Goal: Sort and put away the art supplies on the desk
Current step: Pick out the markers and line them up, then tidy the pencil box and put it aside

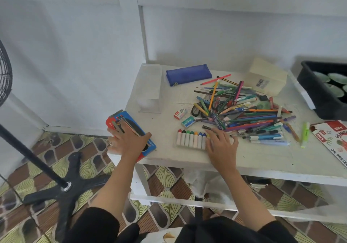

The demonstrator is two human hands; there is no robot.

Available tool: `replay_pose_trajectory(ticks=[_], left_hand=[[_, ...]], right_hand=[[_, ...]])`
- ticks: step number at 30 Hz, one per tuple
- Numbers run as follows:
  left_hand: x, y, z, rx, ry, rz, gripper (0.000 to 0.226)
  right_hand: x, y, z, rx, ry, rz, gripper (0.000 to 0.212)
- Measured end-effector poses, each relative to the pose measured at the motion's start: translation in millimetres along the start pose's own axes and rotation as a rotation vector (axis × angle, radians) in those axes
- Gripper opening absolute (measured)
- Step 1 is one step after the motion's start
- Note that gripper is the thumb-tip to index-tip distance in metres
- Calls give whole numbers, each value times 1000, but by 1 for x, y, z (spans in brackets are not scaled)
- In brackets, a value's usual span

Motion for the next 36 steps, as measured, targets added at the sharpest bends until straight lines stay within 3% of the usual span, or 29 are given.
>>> replay_pose_trajectory(ticks=[6,9,12,17,19,24,29,36], left_hand=[[7,-5,12,99,73,-33,110],[8,-5,25,198,175,-161,111],[17,-4,37,352,242,-365,110],[40,16,47,575,188,-657,104],[47,26,48,613,142,-729,104],[59,38,52,730,92,-818,108],[62,45,58,742,117,-899,108],[63,64,53,696,56,-921,116]], right_hand=[[1,-8,8,24,89,60,32],[-4,-15,17,-29,126,68,29],[-20,-35,28,-272,119,102,30],[-58,-97,53,-736,-10,175,30],[-71,-116,62,-880,-93,140,33],[-89,-131,71,-984,-184,-3,40],[-91,-125,74,-827,-206,-12,45],[-88,-122,77,-1017,-313,-210,13]])
Point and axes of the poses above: each hand's wrist, its own x-axis away from the middle knuckle, its own z-axis out of the back of the hand, y = z × x, the point moved 6 cm from there along -x, towards the middle knuckle, and after that the axes turned 5 degrees about y, right-handed, at the moved point
